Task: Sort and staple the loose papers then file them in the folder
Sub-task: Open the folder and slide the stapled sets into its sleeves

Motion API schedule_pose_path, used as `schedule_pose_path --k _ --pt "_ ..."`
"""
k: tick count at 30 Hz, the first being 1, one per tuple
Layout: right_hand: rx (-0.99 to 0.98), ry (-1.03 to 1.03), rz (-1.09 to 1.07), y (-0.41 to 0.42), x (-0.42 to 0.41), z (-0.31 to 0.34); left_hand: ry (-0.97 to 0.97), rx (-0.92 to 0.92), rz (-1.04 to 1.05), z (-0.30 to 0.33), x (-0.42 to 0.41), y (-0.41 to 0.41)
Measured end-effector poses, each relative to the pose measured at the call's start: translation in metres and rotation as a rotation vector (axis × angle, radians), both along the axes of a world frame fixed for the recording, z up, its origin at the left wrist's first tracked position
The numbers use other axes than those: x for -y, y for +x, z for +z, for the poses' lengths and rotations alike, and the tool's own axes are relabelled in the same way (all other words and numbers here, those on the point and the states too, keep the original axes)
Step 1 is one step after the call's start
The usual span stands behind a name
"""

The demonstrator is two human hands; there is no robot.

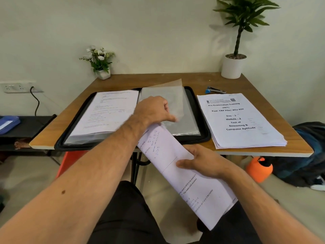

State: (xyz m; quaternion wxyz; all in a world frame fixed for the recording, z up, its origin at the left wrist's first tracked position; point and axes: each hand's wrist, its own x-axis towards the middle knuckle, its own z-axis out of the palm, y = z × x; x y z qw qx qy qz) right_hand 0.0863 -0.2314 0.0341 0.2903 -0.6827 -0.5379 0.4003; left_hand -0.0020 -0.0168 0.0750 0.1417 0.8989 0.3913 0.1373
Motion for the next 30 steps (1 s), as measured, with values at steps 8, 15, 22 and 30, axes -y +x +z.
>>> schedule_pose_path --k 8,15,22,30 --pt "-0.075 -0.024 -0.14 0.014 0.007 0.005 -0.002 -0.047 0.062 0.002 -0.003 0.0" --pt "-0.052 -0.035 -0.149 0.004 0.001 0.013 0.118 -0.094 0.012 -0.002 0.009 0.007" --pt "-0.325 -0.044 -0.513 -0.018 -0.048 0.007 0.213 -0.015 -0.047 -0.022 0.02 0.007" --pt "-1.055 -0.064 -0.313 -0.048 -0.035 -0.022 0.169 0.15 -0.049 -0.033 0.016 0.001"
